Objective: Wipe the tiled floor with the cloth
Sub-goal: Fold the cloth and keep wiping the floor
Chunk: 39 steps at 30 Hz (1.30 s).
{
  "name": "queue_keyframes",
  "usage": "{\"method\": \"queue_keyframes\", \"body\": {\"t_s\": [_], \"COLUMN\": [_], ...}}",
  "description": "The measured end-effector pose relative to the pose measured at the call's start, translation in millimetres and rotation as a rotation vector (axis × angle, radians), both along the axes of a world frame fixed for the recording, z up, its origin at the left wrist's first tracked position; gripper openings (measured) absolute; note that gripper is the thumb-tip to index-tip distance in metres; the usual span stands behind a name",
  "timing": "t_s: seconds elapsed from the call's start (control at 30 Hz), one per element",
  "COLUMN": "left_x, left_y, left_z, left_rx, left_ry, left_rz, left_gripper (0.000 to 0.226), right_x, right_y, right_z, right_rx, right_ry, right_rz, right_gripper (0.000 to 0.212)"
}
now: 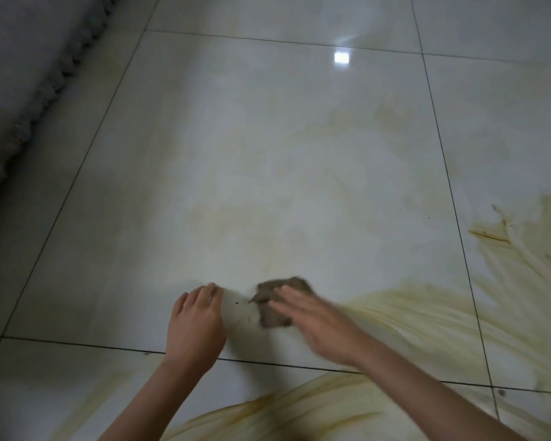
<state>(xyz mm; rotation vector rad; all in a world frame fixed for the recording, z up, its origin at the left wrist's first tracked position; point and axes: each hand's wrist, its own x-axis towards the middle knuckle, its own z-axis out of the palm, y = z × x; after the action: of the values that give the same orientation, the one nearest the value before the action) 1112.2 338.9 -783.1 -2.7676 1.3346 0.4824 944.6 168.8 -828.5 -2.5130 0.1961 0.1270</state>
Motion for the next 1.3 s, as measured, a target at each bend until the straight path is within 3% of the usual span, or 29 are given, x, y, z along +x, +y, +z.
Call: {"method": "queue_keyframes", "body": {"t_s": [0.13, 0.2, 0.37, 0.53, 0.6, 0.67, 0.8, 0.87, 0.97, 1.13, 1.3], "left_x": [7.0, 9.9, 7.1, -4.7, -11.6, -18.3, -32.2, -36.3, -40.1, -45.1, -41.4], "left_y": [3.0, 7.9, 7.8, -9.4, -18.4, -29.5, -57.6, -73.9, -98.0, -132.3, -163.6], "left_z": [-2.6, -6.4, -1.5, 5.3, 5.2, 3.7, -4.0, -7.5, -10.8, -14.2, -20.4], "left_rx": [-0.055, -0.084, -0.048, 0.025, 0.024, 0.035, 0.108, 0.113, 0.109, 0.094, 0.002], "left_ry": [0.041, 0.082, 0.156, 0.052, 0.023, 0.028, -0.016, -0.015, -0.012, -0.009, 0.041], "left_rz": [0.018, 0.031, 0.098, 0.164, 0.137, 0.070, -0.087, -0.136, -0.167, -0.204, -0.193], "left_gripper": [0.057, 0.059, 0.064, 0.066, 0.066, 0.065, 0.064, 0.063, 0.064, 0.066, 0.060], "right_x": [-3.5, 19.5, 53.1, 20.4, 5.0, -17.2, -75.0, -98.5, -111.5, -78.9, -97.7], "right_y": [-83.4, -90.0, -6.4, 48.7, 29.5, -11.6, -137.2, -202.1, -264.3, -279.1, -217.3], "right_z": [5.0, 1.8, 0.1, 4.6, 17.4, 31.3, 52.4, 48.2, 18.5, -15.7, -12.6], "right_rx": [0.074, 0.044, 0.004, 0.196, 0.341, 0.418, 0.155, 0.028, -0.111, -0.386, -0.337], "right_ry": [0.041, 0.007, -0.101, -0.062, -0.026, -0.030, -0.047, 0.031, 0.187, 0.205, 0.034], "right_rz": [-0.433, -0.512, -0.258, 0.065, 0.023, -0.194, -0.661, -0.731, -0.672, -0.647, -0.688], "right_gripper": [0.047, 0.046, 0.045, 0.054, 0.051, 0.046, 0.049, 0.046, 0.046, 0.052, 0.054]}}
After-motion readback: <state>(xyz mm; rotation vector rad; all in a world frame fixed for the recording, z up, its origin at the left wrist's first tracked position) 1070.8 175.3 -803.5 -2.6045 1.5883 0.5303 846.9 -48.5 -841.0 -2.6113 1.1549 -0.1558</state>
